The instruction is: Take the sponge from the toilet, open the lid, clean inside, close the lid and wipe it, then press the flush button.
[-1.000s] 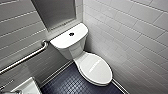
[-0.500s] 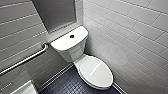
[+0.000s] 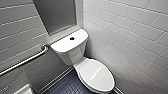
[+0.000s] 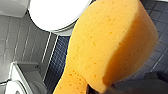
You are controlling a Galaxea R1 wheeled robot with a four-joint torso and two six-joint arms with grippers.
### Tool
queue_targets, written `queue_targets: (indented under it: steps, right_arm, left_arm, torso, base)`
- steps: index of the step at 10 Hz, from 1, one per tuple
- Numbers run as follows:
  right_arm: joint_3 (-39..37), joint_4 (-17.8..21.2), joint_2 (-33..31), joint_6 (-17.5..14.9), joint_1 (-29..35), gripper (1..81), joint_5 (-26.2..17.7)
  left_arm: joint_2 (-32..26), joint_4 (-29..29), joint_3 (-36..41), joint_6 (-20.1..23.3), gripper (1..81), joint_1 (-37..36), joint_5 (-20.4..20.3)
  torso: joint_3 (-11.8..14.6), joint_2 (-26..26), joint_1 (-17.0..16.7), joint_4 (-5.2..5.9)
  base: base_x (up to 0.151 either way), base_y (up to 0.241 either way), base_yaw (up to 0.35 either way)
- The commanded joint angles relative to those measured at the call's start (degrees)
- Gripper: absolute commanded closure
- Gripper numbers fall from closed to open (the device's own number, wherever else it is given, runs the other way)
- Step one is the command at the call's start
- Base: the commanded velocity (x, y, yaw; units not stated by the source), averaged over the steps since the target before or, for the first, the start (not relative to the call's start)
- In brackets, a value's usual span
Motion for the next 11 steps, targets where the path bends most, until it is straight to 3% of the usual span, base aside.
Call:
queue_targets:
  steps: [1,4,7,11]
  right_arm:
    - [6.68,1.63,-4.99,0.74,12.55,81.1,-9.93]
    - [4.65,4.81,-1.39,0.83,21.52,81.1,-16.1]
    - [3.08,5.94,5.36,0.92,25.3,81.1,-16.27]
    - [-7.55,9.2,12.32,0.92,36.8,81.1,-21.98]
  left_arm:
    - [-0.37,-0.05,0.89,0.23,1.0,-0.36,6.23]
    - [-0.19,-0.05,0.81,0.23,1.0,-0.36,6.14]
    - [0.07,-0.05,0.81,0.15,1.0,-0.36,6.15]
    - [0.34,-0.05,0.37,0.15,1.0,-0.28,6.14]
  torso:
    - [0.0,0.24,-0.13,0.0]
    - [0.0,-1.99,1.29,0.0]
    - [0.0,-1.97,1.29,0.0]
    - [0.0,-1.97,1.29,0.0]
  base:
    - [0.0,0.0,0.0]
    - [0.0,0.0,0.0]
    - [0.0,0.0,0.0]
    - [0.0,0.0,0.0]
